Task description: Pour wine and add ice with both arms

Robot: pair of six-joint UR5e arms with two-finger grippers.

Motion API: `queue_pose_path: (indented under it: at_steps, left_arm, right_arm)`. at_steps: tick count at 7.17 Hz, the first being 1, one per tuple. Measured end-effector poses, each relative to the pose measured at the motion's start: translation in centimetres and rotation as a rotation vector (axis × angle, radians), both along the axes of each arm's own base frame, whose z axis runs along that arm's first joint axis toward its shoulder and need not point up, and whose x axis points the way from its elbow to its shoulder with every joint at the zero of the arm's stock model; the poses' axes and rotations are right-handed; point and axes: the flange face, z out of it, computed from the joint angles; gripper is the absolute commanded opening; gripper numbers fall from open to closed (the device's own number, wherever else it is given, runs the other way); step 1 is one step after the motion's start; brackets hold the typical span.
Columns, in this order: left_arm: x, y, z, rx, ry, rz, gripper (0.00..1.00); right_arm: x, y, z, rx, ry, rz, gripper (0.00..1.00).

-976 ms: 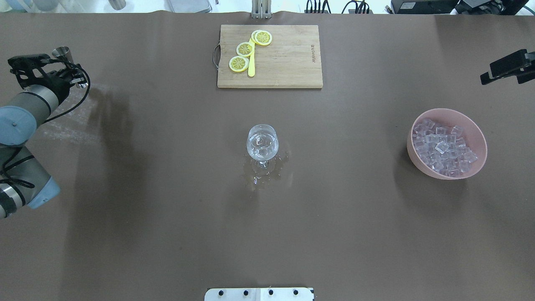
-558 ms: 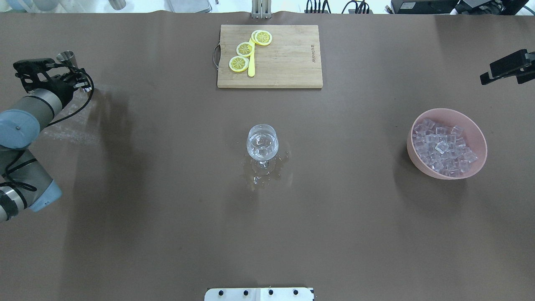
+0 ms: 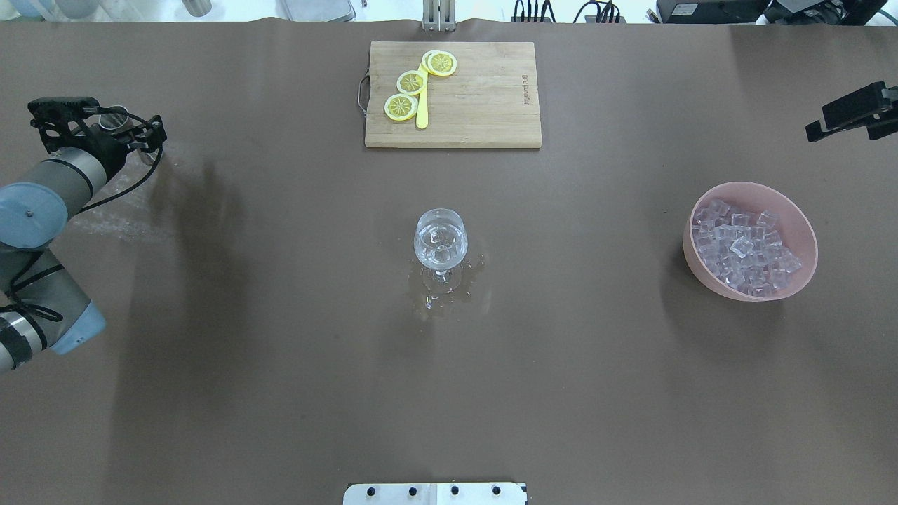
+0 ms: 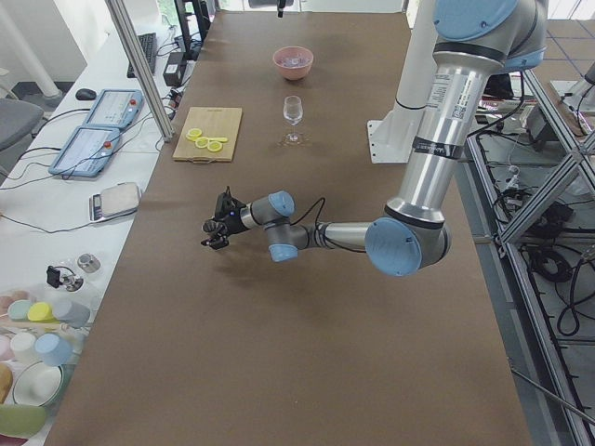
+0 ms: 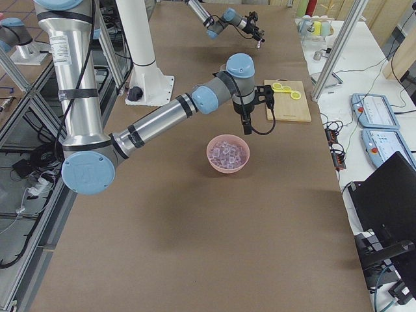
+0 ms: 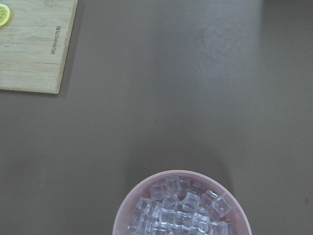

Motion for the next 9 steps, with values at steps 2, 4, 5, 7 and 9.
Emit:
queue_pose_path:
  at_steps: [2, 4, 5, 7, 9]
  left_arm:
    - [-0.8, 1.3, 0.5, -0.006, 0.007, 0.040, 0.98]
    - [-2.9, 3.7, 1.7, -0.016, 0.006, 0.062, 0.98]
    - [-4.2, 5.4, 1.5, -0.015, 0.019, 0.084, 0.98]
    - [-5.6, 8.1, -0.2, -0.016, 0.065, 0.171, 0.98]
    - [-6.5, 9.4, -0.7, -0.074, 0.127, 0.342, 0.98]
  right_arm:
    - [0.0, 0.0, 0.0, 0.001, 0.001, 0.001, 0.98]
    - [0.0, 0.0, -0.2, 0.003, 0.000, 0.001, 0.98]
    - [0.0, 0.0, -0.3, 0.006, -0.001, 0.000, 0.98]
    - [0.0, 0.1, -0.4, 0.009, -0.002, 0.001, 0.98]
    - [0.1, 0.1, -0.2, 0.006, 0.001, 0.002, 0.98]
